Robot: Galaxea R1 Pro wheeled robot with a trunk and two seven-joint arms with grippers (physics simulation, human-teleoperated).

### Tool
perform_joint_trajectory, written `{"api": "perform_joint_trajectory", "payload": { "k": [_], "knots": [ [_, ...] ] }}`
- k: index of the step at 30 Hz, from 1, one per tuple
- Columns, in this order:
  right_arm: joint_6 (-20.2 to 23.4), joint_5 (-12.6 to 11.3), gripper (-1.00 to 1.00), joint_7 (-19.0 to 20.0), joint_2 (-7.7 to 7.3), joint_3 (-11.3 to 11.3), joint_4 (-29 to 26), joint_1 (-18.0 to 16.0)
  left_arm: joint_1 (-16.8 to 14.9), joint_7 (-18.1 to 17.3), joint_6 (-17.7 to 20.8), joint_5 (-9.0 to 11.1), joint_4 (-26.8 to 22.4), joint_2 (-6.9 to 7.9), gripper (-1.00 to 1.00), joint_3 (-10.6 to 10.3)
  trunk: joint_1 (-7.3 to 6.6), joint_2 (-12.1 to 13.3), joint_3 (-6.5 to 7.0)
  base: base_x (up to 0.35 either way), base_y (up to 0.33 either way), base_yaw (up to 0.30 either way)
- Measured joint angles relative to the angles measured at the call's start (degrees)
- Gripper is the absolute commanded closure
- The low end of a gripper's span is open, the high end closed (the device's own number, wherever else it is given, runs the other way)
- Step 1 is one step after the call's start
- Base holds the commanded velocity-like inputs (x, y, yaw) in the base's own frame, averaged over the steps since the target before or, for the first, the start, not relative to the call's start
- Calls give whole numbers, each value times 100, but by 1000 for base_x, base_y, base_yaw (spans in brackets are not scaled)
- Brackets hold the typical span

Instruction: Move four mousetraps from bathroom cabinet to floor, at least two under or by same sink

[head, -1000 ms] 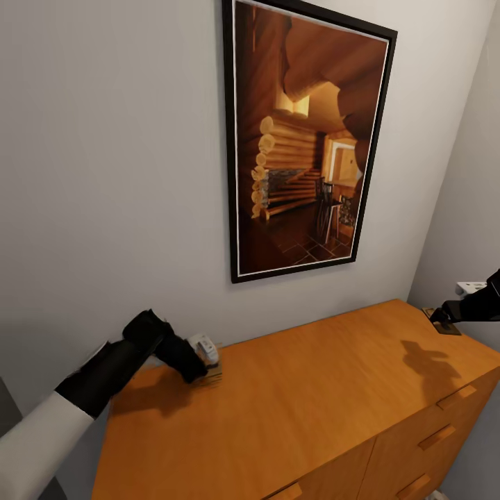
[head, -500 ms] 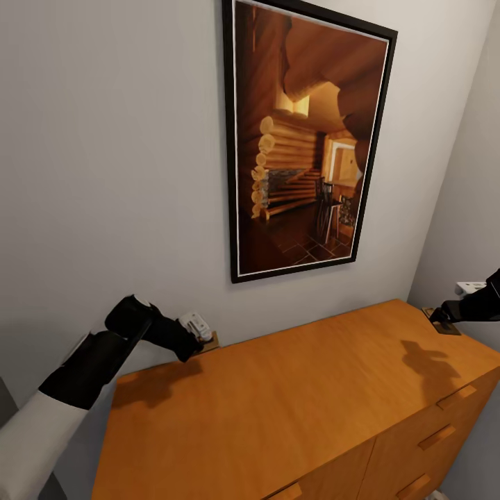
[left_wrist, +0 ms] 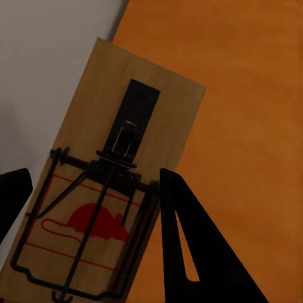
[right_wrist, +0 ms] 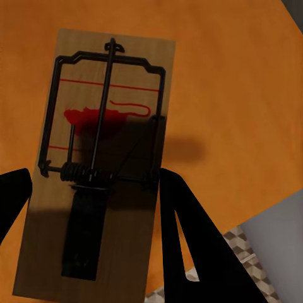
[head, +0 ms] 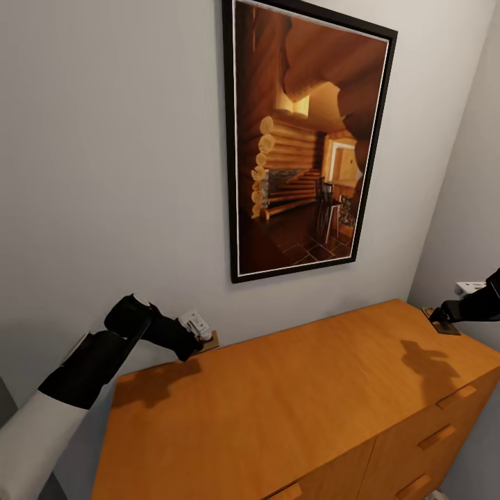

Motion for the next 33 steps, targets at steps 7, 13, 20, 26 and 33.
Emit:
{"api": "perform_joint_trajectory", "payload": {
  "k": [7, 13, 20, 26, 33],
  "knots": [
    [-1, -2, 100, 0, 3, 0, 2, 0, 0, 12, -3, -11, 15, -10, 100, 186, 0, 0, 0, 0, 0, 0],
    [1, -7, 100, 0, 3, 0, 5, 0, 0, 16, -2, -21, 17, -23, 100, 580, 0, 0, 0, 0, 0, 0],
    [2, -6, 100, 1, 3, 0, 2, 0, 0, 15, 0, -14, 17, -31, 100, 681, 0, 0, 0, 0, 0, 0],
    [7, -8, 100, 1, -3, -3, 4, 0, 0, 9, 1, -4, 32, -86, 100, 701, 0, 0, 0, 0, 0, 0],
    [1, 7, 100, -3, -3, -1, 113, 0, 2, 15, 0, 3, 172, -266, 100, 705, 0, 0, 0, 0, 0, 0]
  ]
}}
